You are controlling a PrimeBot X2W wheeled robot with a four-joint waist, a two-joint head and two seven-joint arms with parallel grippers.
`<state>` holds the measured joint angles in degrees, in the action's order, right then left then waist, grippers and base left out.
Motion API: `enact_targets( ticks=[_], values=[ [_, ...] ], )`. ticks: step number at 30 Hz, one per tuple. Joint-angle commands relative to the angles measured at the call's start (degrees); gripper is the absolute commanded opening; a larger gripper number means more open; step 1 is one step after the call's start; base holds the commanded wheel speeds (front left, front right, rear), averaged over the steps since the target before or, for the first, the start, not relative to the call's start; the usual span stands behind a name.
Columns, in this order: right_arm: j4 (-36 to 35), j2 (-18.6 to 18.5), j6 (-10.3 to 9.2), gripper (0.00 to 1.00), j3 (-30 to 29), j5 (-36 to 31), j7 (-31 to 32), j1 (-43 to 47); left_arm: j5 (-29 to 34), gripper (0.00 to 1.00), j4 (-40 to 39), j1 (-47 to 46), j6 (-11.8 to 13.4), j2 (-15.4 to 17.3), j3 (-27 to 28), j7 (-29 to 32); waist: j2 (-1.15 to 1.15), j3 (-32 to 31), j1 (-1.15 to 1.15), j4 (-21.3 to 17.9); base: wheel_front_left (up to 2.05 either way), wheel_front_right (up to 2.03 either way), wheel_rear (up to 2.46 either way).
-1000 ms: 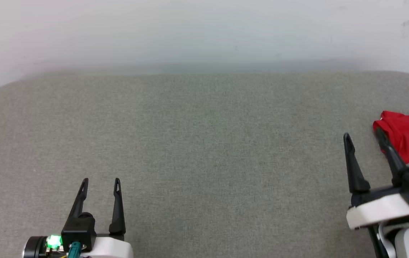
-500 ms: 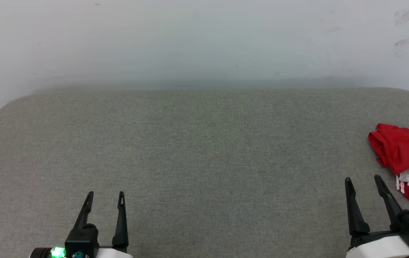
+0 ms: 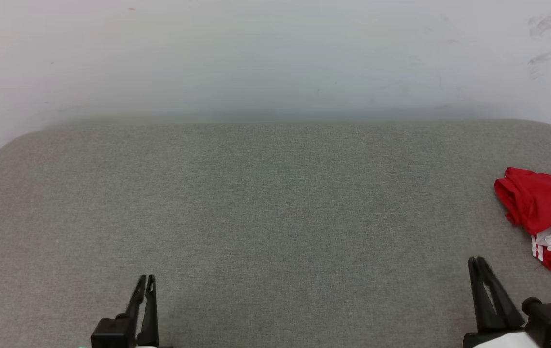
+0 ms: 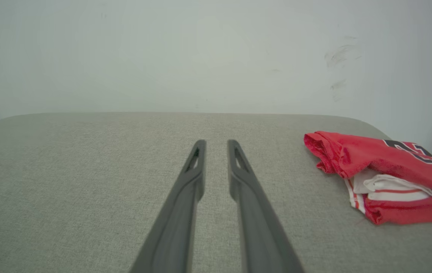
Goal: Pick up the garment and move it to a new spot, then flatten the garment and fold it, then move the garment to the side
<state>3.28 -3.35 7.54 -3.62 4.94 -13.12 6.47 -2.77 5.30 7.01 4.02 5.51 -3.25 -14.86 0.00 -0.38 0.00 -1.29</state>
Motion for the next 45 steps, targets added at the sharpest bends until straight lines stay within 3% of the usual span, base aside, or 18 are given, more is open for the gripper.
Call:
enact_targets(
  ticks=[1,22,45],
  values=[
    [0.33,0.01,0.0,0.0,0.07,0.13,0.06,0.06,-0.14,0.0,0.4,0.07,-0.03,-0.08,-0.01,0.09,0.0,0.0,0.0,0.0,0.0,0.0,0.0],
    [3.13,-0.57,-0.01,0.0,0.16,24.06,4.54,-3.38,-23.82,0.0,2.76,-3.64,-3.08,-0.79,2.67,5.78,0.0,0.09,0.0,0.21,0.0,0.0,0.0],
    [5.4,-0.81,-0.03,0.0,-0.14,44.42,8.74,-6.42,-44.36,0.0,4.56,-6.82,-5.74,-1.37,4.93,10.71,0.0,0.2,0.0,0.45,0.0,0.0,0.0]
  ],
)
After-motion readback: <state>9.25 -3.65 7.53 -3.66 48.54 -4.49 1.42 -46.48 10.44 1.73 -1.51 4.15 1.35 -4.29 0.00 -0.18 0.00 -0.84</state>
